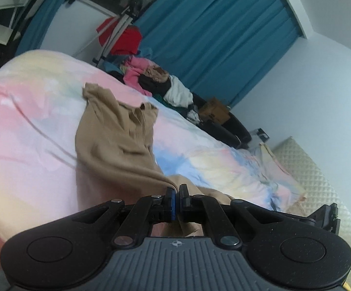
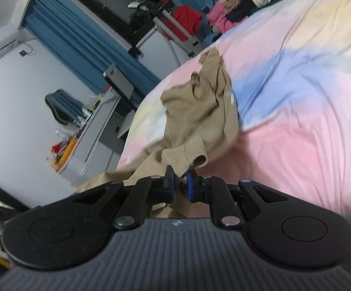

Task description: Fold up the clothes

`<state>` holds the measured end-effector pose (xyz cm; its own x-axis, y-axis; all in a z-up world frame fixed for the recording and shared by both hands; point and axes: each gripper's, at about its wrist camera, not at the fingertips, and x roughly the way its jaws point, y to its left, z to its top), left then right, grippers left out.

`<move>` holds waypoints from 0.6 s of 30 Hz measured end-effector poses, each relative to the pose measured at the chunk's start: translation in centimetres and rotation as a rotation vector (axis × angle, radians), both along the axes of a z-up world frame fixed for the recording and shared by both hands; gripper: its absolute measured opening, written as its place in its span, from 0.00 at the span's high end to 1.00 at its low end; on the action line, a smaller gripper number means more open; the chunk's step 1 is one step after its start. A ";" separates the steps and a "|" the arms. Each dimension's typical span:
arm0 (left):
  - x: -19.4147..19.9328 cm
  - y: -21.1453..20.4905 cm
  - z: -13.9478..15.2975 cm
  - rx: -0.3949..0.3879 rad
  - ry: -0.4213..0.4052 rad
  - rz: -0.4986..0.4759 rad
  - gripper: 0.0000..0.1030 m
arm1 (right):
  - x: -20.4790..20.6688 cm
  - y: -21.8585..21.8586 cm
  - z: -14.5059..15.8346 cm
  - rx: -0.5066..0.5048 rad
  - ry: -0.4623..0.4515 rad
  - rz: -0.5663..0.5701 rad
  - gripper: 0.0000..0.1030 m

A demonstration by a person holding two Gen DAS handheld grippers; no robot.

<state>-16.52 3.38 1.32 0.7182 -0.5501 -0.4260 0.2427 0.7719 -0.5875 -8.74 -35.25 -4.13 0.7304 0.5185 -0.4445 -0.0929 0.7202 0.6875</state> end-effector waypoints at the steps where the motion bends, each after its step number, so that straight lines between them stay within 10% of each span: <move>1: 0.9 -0.2 0.2 0.011 -0.007 0.008 0.96 | 1.0 0.1 0.1 -0.003 -0.007 -0.008 0.87; 9: 10.7 -2.0 1.3 0.111 -0.060 0.064 0.96 | 10.9 1.3 0.3 -0.067 -0.043 -0.044 0.87; 18: 20.6 -3.9 -4.4 0.271 -0.076 0.151 0.96 | 19.9 4.0 -3.4 -0.176 -0.051 -0.085 0.87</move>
<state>4.13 -0.51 -3.05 0.8184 -0.3087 -0.4846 0.1489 0.9285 -0.3401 11.14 -31.24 -7.51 0.7922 0.3717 -0.4841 -0.0583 0.8356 0.5462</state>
